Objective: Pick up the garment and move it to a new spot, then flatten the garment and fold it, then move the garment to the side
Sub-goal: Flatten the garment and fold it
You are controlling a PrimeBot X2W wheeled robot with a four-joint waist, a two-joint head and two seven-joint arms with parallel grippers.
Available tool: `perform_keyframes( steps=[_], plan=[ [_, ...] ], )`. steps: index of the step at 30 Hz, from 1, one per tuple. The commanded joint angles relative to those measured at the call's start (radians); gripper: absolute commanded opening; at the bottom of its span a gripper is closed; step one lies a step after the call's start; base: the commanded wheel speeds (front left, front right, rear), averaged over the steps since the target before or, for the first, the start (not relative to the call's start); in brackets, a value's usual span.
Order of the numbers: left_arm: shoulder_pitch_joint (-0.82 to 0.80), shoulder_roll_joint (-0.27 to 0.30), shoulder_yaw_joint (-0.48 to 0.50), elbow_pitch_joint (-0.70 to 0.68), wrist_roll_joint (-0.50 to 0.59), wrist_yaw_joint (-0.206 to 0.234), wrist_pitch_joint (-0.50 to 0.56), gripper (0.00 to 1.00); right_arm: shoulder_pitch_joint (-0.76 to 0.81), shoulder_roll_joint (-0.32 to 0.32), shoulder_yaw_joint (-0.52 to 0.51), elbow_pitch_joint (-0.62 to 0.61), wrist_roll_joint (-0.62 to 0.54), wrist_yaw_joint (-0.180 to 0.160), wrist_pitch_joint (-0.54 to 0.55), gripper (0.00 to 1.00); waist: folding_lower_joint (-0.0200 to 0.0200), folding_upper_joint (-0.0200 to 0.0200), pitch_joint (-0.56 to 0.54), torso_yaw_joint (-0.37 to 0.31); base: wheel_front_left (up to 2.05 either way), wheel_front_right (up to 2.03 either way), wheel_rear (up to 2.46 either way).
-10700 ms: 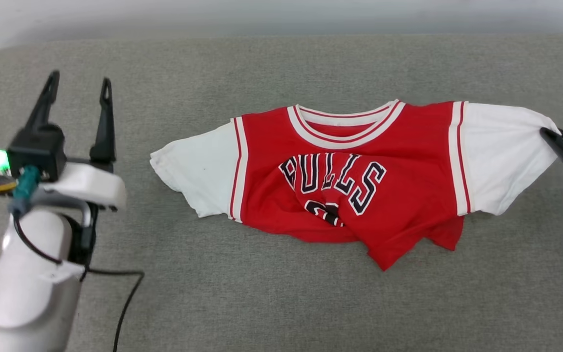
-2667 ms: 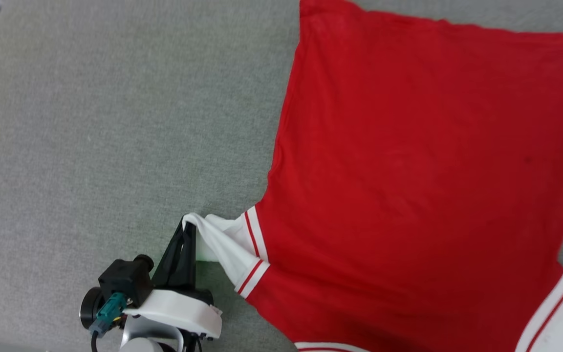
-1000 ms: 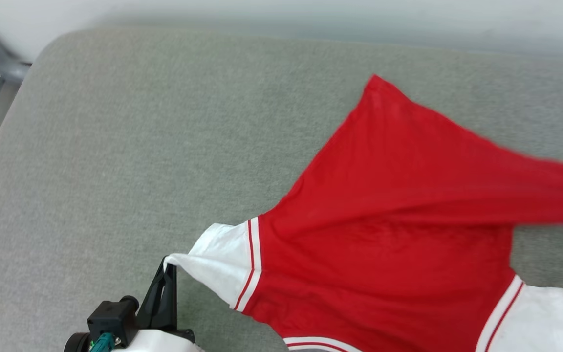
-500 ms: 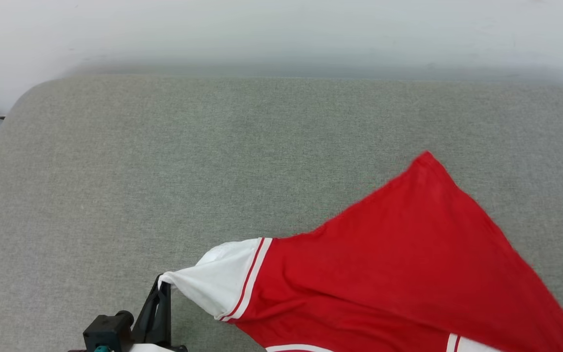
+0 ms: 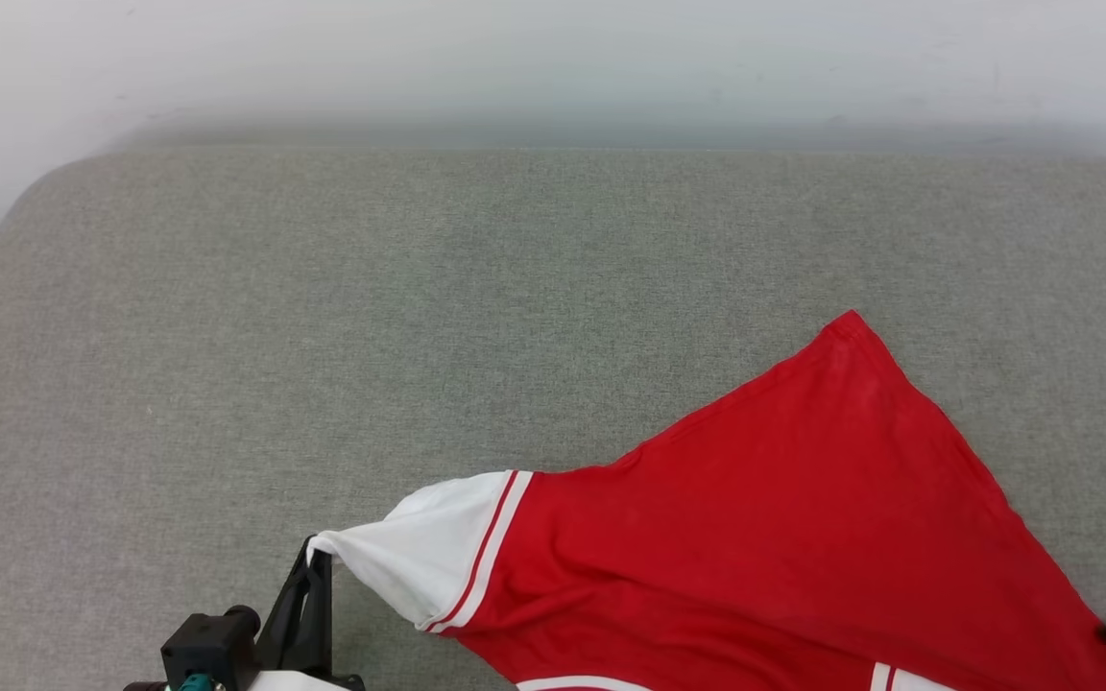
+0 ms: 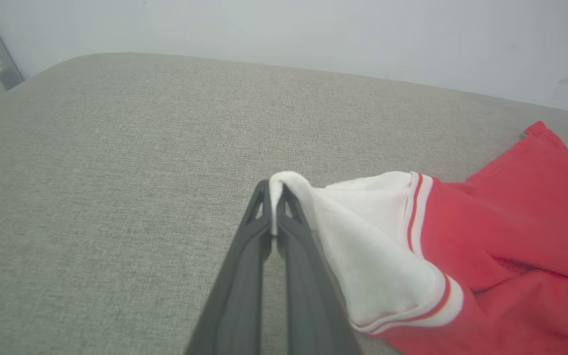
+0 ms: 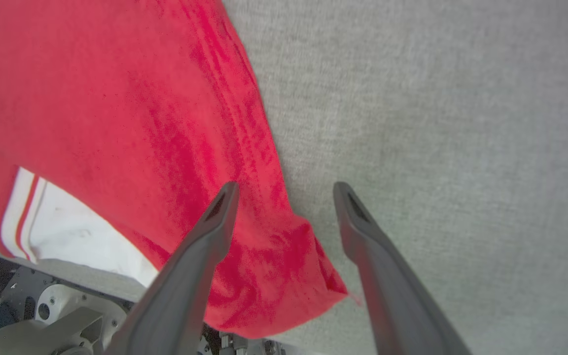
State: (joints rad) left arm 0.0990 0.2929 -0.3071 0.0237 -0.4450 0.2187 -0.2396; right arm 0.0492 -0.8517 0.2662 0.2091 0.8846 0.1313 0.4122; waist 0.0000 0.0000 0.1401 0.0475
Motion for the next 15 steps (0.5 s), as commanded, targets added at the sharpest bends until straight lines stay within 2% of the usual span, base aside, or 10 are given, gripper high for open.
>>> perform_keyframes(
  steps=[1, 5, 9, 15],
  plan=[
    [-0.01, 0.003, 0.0, -0.001, -0.002, -0.005, -0.002, 0.0, -0.017, -0.004, -0.028, -0.021, -0.02, -0.001, -0.019, 1.0, 0.0, 0.0, 0.001, 0.005, 0.0, 0.0, 0.0],
    [-0.026, 0.002, -0.011, -0.003, 0.007, -0.006, -0.002, 0.0, -0.06, -0.008, -0.115, -0.084, -0.054, -0.001, -0.052, 1.0, 0.0, 0.0, 0.011, 0.022, 0.0, 0.0, 0.0],
    [-0.049, -0.002, -0.026, -0.007, 0.019, -0.009, 0.001, 0.0, -0.113, -0.004, -0.169, -0.164, -0.087, -0.001, -0.038, 1.0, 0.0, 0.0, 0.031, 0.042, 0.0, 0.0, 0.0],
    [-0.087, -0.01, -0.041, -0.005, 0.029, -0.015, 0.0, 0.0, -0.214, 0.004, -0.165, -0.268, -0.133, -0.001, 0.05, 1.0, 0.0, 0.0, 0.071, 0.063, 0.0, 0.0, 0.0]
  ],
)
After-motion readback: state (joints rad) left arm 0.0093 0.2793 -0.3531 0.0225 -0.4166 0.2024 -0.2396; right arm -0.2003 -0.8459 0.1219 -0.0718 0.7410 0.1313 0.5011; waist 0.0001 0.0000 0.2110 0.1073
